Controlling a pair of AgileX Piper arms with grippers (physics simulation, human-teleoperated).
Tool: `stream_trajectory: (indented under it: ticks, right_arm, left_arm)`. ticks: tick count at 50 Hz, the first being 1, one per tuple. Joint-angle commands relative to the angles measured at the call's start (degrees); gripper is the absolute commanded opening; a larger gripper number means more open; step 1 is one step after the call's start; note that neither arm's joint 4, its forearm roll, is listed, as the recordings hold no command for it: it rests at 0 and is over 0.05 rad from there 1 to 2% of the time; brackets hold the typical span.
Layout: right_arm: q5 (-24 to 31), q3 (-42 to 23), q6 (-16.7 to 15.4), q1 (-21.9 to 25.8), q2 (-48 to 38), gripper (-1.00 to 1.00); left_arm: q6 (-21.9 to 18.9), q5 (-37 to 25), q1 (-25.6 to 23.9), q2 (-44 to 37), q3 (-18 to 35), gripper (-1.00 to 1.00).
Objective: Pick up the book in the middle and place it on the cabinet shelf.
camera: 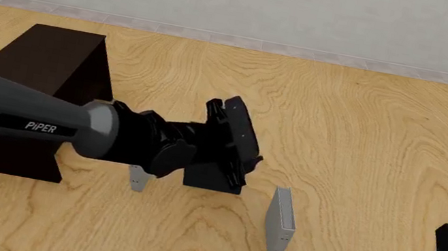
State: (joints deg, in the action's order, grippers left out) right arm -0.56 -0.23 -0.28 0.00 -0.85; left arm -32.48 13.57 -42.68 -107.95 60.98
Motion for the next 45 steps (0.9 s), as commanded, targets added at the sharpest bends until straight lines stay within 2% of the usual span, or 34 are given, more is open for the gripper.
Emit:
stream_trajectory:
  ticks: [1,45]
  right_arm:
    - [0.0,0.0,0.0,0.01,0.0,1.0]
    - [0.0,0.0,0.0,0.0,0.01,1.0]
  left_arm:
    - [1.14,-1.73,0.02,-1.52,-1.89,-1.0]
    - [-3.88,-8.52,1.56,13.36,4.61,-1.0]
